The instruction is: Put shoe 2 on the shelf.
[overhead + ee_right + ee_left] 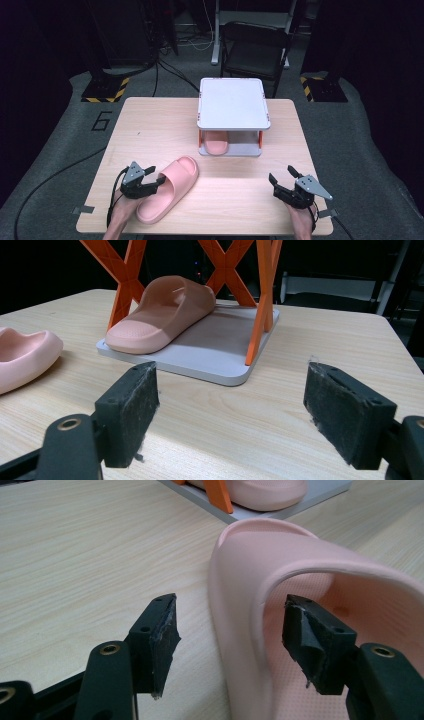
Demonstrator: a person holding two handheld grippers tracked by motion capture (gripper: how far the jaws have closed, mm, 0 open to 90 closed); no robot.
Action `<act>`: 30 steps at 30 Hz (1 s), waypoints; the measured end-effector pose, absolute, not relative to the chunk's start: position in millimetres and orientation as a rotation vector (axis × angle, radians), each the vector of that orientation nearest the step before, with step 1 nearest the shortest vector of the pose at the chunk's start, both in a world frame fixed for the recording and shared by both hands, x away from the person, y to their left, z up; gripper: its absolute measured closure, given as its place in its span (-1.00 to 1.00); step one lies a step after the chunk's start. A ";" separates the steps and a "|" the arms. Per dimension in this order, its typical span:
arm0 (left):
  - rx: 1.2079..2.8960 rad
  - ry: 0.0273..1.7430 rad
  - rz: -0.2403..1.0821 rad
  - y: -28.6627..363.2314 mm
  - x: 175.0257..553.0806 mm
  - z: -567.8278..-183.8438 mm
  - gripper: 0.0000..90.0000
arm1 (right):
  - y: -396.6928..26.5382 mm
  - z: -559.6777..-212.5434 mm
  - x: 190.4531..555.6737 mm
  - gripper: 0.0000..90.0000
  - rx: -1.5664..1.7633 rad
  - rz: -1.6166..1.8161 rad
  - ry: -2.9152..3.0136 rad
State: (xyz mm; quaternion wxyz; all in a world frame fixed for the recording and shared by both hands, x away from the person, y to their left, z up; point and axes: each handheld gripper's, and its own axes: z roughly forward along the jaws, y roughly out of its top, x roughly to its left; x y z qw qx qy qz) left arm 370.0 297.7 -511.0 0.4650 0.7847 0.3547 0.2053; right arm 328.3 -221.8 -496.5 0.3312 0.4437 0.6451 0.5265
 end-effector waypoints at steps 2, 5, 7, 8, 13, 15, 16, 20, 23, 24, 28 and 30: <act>1.945 0.835 0.481 299.8 374.4 -511.3 -0.14 | -221.3 -496.6 328.3 -0.52 1.160 1.378 1.688; 1.943 0.775 0.440 302.2 380.7 -510.5 0.01 | -221.6 -497.1 328.3 -0.52 1.151 1.376 1.698; 1.949 0.762 0.435 301.8 382.1 -510.1 0.16 | -221.1 -497.2 328.2 -0.52 1.157 1.378 1.692; 1.964 0.750 0.430 300.6 383.0 -509.8 0.16 | -221.1 -497.2 328.2 -0.52 1.157 1.378 1.692; 1.990 0.729 0.448 288.6 385.7 -509.3 0.61 | -222.7 -497.3 328.2 -0.52 1.161 1.376 1.694; 1.984 0.743 0.472 284.3 384.7 -508.9 0.69 | -222.6 -497.1 328.1 -0.52 1.159 1.374 1.693; 1.986 0.739 0.486 282.5 384.6 -508.5 0.74 | -222.2 -496.9 327.9 -0.52 1.162 1.372 1.693; 1.999 0.724 0.516 268.5 378.0 -506.7 0.79 | -222.3 -497.0 327.8 -0.52 1.161 1.376 1.693; 1.988 0.722 0.506 258.8 375.6 -503.9 0.79 | -222.8 -497.1 328.1 -0.52 1.161 1.378 1.688; 1.975 0.719 0.501 253.0 375.1 -502.1 0.79 | -222.8 -497.1 328.1 -0.52 1.161 1.378 1.688; 1.939 0.700 0.481 213.1 375.1 -489.8 0.79 | -223.6 -495.3 327.0 -0.52 1.162 1.374 1.682; 1.933 0.696 0.481 202.9 376.1 -487.8 0.79 | -224.2 -495.5 327.1 -0.52 1.157 1.380 1.678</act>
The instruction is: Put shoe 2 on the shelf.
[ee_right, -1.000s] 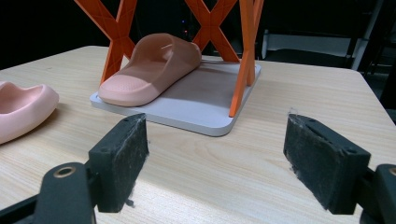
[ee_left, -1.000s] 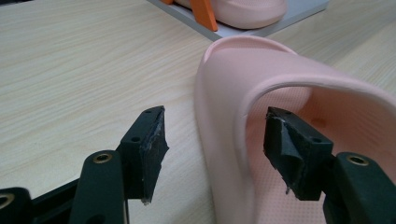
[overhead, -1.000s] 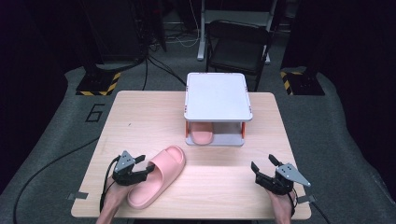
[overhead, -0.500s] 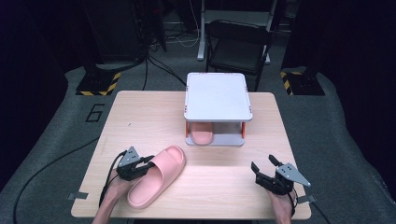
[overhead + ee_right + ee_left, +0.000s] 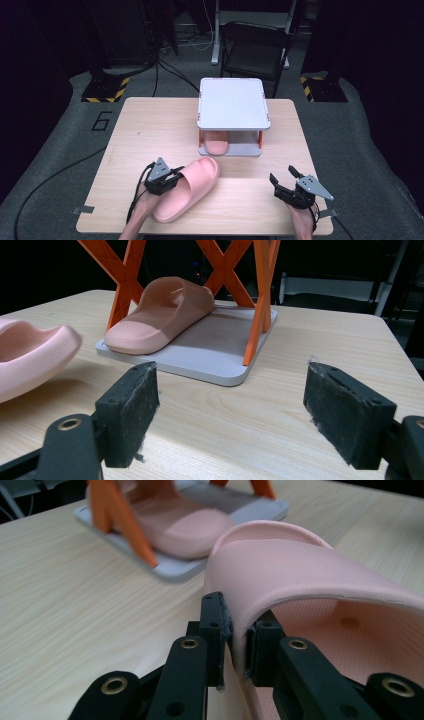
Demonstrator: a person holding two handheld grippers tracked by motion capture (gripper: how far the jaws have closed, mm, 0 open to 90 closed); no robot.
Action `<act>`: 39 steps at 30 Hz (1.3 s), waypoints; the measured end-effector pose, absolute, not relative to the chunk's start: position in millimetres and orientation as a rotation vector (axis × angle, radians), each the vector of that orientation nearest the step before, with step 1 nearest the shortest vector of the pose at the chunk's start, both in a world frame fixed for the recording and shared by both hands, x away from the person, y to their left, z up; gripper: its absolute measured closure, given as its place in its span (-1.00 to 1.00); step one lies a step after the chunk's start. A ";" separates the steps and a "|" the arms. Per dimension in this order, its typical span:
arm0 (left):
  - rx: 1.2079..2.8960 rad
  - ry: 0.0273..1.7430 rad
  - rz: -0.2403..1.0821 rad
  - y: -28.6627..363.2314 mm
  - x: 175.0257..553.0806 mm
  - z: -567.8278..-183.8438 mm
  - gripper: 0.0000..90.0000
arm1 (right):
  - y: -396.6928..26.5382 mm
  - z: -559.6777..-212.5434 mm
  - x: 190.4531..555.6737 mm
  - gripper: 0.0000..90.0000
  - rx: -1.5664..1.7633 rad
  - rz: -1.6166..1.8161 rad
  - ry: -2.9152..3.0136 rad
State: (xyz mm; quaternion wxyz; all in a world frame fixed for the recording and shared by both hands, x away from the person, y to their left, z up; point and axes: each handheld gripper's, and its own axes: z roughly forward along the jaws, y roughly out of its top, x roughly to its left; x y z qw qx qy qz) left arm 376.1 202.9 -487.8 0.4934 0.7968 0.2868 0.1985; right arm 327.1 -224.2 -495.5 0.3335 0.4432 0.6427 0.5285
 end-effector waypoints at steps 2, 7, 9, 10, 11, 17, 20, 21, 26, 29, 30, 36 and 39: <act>1.911 0.709 0.497 174.1 383.1 -483.2 0.78 | -225.8 -495.3 326.4 -0.52 1.167 1.377 1.675; 1.877 0.769 0.470 128.7 400.8 -482.9 0.78 | -227.9 -494.8 324.8 -0.52 1.172 1.381 1.666; 1.882 0.791 0.469 112.1 409.0 -484.5 0.78 | -228.9 -495.1 325.0 -0.52 1.171 1.385 1.663; 1.876 0.803 0.471 104.6 413.5 -485.6 0.78 | -229.5 -495.4 324.8 -0.52 1.172 1.386 1.661; 1.877 0.817 0.470 98.4 418.3 -485.8 0.78 | -229.8 -495.6 324.9 -0.52 1.171 1.390 1.658; 1.860 0.881 0.497 68.3 439.8 -488.6 0.77 | -231.8 -496.9 324.5 -0.52 1.175 1.381 1.659; 1.851 0.927 0.506 58.6 446.6 -491.2 0.77 | -232.6 -497.8 324.5 -0.52 1.172 1.375 1.667; 1.851 0.927 0.506 58.6 446.6 -491.2 0.77 | -232.6 -497.8 324.5 -0.52 1.172 1.375 1.667; 1.849 0.981 0.527 51.8 453.6 -501.5 0.75 | -232.9 -499.3 324.9 -0.52 1.176 1.381 1.665; 1.847 0.969 0.513 51.1 454.1 -501.7 0.73 | -232.6 -500.1 324.8 -0.52 1.186 1.379 1.670; 1.847 0.969 0.513 51.1 454.1 -501.7 0.70 | -232.6 -500.1 324.8 -0.52 1.186 1.379 1.670; 1.867 0.866 0.496 59.6 452.1 -492.6 0.20 | -232.0 -500.6 325.3 -0.52 1.180 1.384 1.668; 1.915 0.751 0.533 60.1 450.6 -490.3 0.23 | -230.9 -500.1 325.4 -0.52 1.179 1.375 1.683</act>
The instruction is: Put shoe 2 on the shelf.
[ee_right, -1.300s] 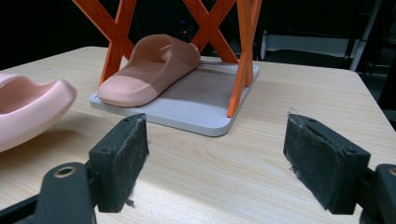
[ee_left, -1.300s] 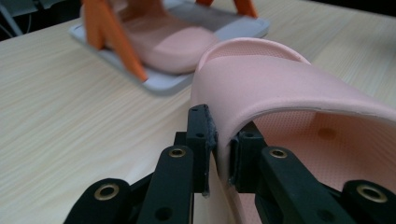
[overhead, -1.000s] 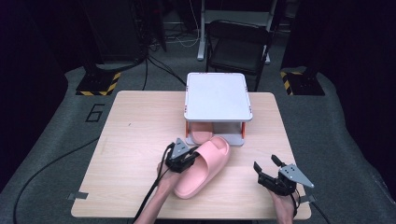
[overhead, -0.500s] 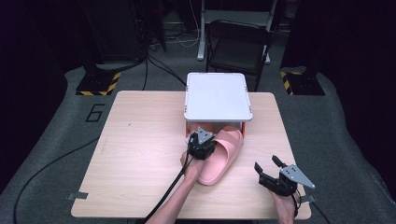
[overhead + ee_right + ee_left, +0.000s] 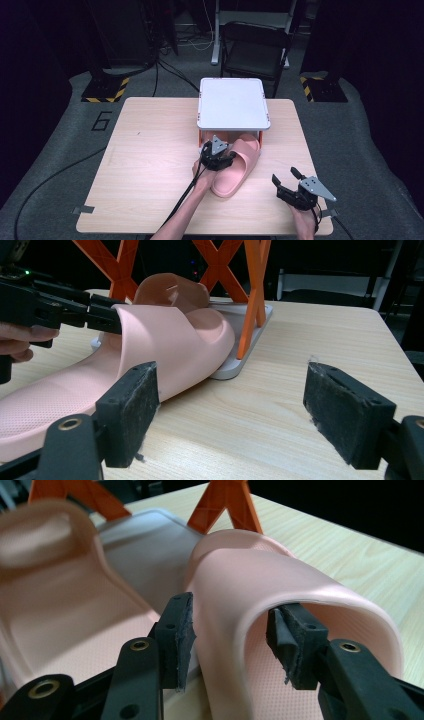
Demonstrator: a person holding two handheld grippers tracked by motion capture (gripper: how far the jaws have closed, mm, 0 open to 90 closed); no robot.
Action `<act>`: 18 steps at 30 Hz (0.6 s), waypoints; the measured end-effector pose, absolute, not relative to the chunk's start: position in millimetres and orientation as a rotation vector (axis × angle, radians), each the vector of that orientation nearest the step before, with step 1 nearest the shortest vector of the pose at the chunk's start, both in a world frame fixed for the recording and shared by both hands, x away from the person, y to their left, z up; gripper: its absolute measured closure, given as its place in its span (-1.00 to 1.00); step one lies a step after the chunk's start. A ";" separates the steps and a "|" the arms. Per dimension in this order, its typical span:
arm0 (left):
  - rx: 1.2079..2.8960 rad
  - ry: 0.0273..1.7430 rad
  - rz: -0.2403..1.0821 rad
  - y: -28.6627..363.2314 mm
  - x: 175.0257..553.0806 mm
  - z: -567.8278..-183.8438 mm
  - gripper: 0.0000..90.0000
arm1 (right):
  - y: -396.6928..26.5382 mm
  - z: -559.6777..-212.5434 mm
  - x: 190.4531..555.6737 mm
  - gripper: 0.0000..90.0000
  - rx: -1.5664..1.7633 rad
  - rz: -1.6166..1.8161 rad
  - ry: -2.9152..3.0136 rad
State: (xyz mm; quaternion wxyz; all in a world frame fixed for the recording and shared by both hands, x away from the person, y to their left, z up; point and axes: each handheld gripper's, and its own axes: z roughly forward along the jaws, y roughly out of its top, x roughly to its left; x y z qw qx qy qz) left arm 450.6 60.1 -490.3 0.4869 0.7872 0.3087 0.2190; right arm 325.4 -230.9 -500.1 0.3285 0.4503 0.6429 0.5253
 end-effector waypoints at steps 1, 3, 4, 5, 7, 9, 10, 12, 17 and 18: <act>1.915 0.751 0.533 60.1 450.6 -490.3 0.30 | -230.9 -500.1 325.4 -0.52 1.179 1.375 1.683; 1.927 0.728 0.537 57.6 451.5 -491.3 0.44 | -229.5 -499.9 325.2 -0.52 1.176 1.373 1.687; 1.911 0.755 0.539 55.5 452.8 -492.6 0.49 | -228.6 -499.7 325.4 -0.52 1.167 1.377 1.687; 1.904 0.777 0.534 55.3 453.2 -492.7 0.53 | -228.4 -499.7 325.3 -0.52 1.166 1.375 1.688; 1.887 0.804 0.540 54.7 453.4 -493.1 0.62 | -228.8 -499.9 325.3 -0.52 1.166 1.373 1.688; 1.850 0.851 0.562 53.0 452.6 -493.3 0.69 | -229.8 -500.1 325.0 -0.51 1.176 1.365 1.687; 1.830 0.878 0.588 50.3 451.6 -491.6 0.70 | -230.3 -500.3 325.4 -0.52 1.171 1.368 1.690; 1.804 0.913 0.619 45.6 451.0 -489.4 0.70 | -230.7 -500.3 325.6 -0.52 1.168 1.368 1.689; 1.793 0.960 0.674 38.0 452.1 -485.5 0.69 | -230.5 -499.9 325.3 -0.52 1.172 1.377 1.679; 1.793 0.960 0.674 38.0 452.1 -485.5 0.68 | -230.5 -499.9 325.3 -0.52 1.172 1.377 1.679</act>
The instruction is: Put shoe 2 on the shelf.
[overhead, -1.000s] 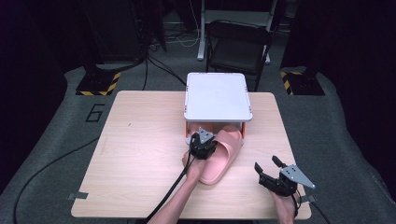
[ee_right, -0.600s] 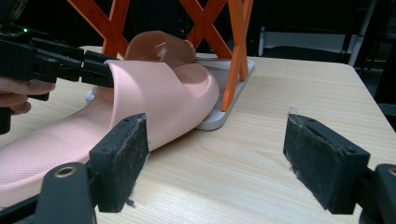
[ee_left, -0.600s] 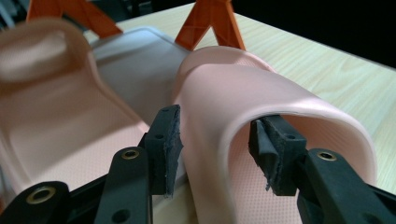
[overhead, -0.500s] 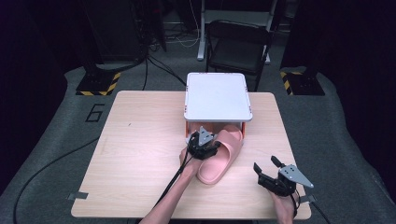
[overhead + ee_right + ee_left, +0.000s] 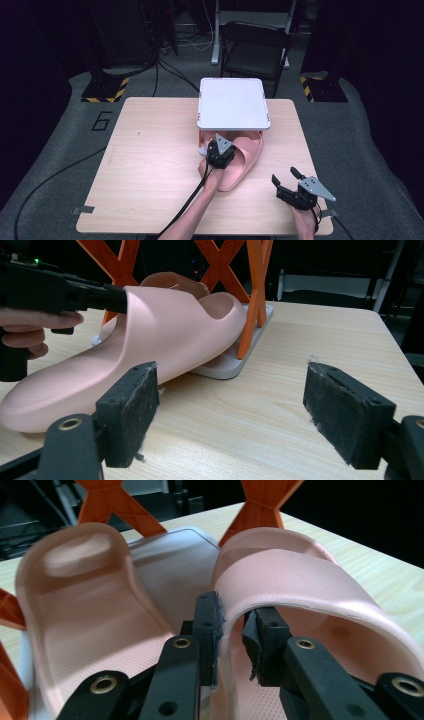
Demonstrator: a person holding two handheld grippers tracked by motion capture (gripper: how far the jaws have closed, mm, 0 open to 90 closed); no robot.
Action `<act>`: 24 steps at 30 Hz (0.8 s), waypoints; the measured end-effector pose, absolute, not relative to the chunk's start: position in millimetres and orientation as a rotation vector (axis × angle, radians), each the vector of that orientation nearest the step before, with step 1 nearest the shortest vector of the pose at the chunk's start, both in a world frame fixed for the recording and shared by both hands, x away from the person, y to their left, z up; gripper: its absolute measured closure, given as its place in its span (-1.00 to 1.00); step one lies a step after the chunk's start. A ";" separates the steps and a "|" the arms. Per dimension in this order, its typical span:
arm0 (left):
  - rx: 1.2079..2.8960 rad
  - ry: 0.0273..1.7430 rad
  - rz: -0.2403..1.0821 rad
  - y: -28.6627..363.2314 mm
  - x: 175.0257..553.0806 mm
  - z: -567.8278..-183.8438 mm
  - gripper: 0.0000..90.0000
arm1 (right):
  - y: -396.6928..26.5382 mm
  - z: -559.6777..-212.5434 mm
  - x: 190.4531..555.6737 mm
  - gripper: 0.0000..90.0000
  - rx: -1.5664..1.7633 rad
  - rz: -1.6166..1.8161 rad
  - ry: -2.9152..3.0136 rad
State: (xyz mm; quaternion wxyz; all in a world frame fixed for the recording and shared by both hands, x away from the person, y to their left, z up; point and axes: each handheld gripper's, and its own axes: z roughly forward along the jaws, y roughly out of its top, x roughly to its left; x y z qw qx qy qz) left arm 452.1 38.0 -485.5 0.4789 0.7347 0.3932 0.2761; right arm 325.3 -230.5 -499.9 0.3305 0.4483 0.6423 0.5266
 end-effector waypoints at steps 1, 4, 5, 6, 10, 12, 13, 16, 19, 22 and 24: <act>1.773 0.982 0.673 36.6 455.6 -486.5 0.67 | -230.7 -499.9 325.4 -0.52 1.173 1.374 1.682; 1.755 1.011 0.646 38.1 459.9 -489.1 0.64 | -231.1 -500.0 325.5 -0.52 1.170 1.368 1.688; 1.753 1.020 0.627 39.3 460.7 -489.5 0.63 | -231.2 -500.1 325.6 -0.52 1.170 1.367 1.688; 1.753 1.020 0.627 39.3 460.7 -489.5 0.61 | -231.2 -500.1 325.6 -0.52 1.170 1.367 1.688; 1.773 1.000 0.584 44.2 461.6 -489.1 0.22 | -231.7 -500.2 325.6 -0.52 1.176 1.364 1.688; 1.818 0.911 0.603 49.6 458.9 -487.2 0.19 | -231.3 -500.0 325.6 -0.52 1.173 1.365 1.692; 1.818 0.911 0.603 49.6 458.9 -487.2 0.19 | -231.3 -500.0 325.6 -0.52 1.173 1.365 1.692; 1.837 0.859 0.598 59.6 456.7 -483.1 0.18 | -230.9 -499.4 325.0 -0.51 1.167 1.367 1.696; 1.833 0.827 0.591 68.1 457.2 -481.1 0.15 | -230.8 -499.5 325.3 -0.51 1.178 1.371 1.686; 1.804 0.770 0.595 72.0 458.0 -477.3 0.14 | -230.3 -500.0 325.5 -0.51 1.175 1.365 1.692; 1.803 0.749 0.589 70.8 459.0 -476.5 0.14 | -229.0 -500.3 325.8 -0.51 1.174 1.359 1.695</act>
